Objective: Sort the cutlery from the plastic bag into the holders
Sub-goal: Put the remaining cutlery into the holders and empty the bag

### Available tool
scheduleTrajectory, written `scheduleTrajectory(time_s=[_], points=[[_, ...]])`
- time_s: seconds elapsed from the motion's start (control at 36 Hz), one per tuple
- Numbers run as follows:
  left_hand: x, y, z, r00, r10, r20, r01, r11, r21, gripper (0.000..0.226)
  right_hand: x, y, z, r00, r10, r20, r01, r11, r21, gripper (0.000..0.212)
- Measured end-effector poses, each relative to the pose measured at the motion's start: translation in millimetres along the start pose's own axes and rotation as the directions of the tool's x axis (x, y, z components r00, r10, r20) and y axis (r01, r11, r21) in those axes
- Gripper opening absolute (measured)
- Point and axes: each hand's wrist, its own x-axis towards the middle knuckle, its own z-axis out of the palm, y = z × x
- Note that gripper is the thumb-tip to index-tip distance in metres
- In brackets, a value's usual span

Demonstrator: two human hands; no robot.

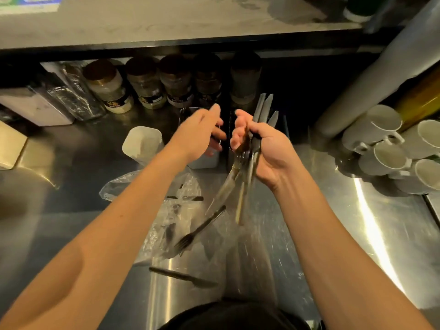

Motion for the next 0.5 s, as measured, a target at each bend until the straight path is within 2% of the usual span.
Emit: scheduleTrajectory(time_s=[0.06,0.11,0.17,0.22,0.31,0.42,0.5], points=[[-24.3,9.3,7.6,0.975,-0.112,0.19,0.125,0.99,-0.062,0.05,-4.7,-1.7,2.1,1.0,-0.013,0.022,0.012,0.999,0.045,0.027],[-44.8,13.2,12.4,0.962,-0.135,0.236,0.159,0.984,-0.084,0.051,-9.4,-2.5,3.1,0.998,-0.041,0.054,0.037,0.997,0.074,0.028],[-58.7,12.7,17.4,0.97,-0.088,0.227,0.118,0.986,-0.12,0.052,-14.8,-2.2,3.3,0.993,-0.086,0.082,0.079,0.993,0.082,0.03],[-68.1,9.6,20.6,0.983,-0.014,0.185,0.031,0.996,-0.084,0.045,-20.8,-2.4,3.1,0.988,-0.122,0.099,0.116,0.991,0.07,0.032],[-78.5,5.8,24.9,0.994,0.086,0.061,-0.089,0.995,0.049,0.019,-29.4,-2.2,2.7,0.985,-0.134,0.104,0.13,0.991,0.044,0.031],[-88.9,0.2,28.0,0.986,0.13,-0.106,-0.12,0.988,0.098,0.011,-36.5,2.3,0.5,0.988,-0.147,0.056,0.149,0.988,-0.031,0.03],[-93.2,-3.5,30.2,0.977,0.122,-0.172,-0.116,0.992,0.047,0.008,-37.0,7.7,-1.0,0.989,-0.145,0.001,0.145,0.986,-0.076,0.033]])
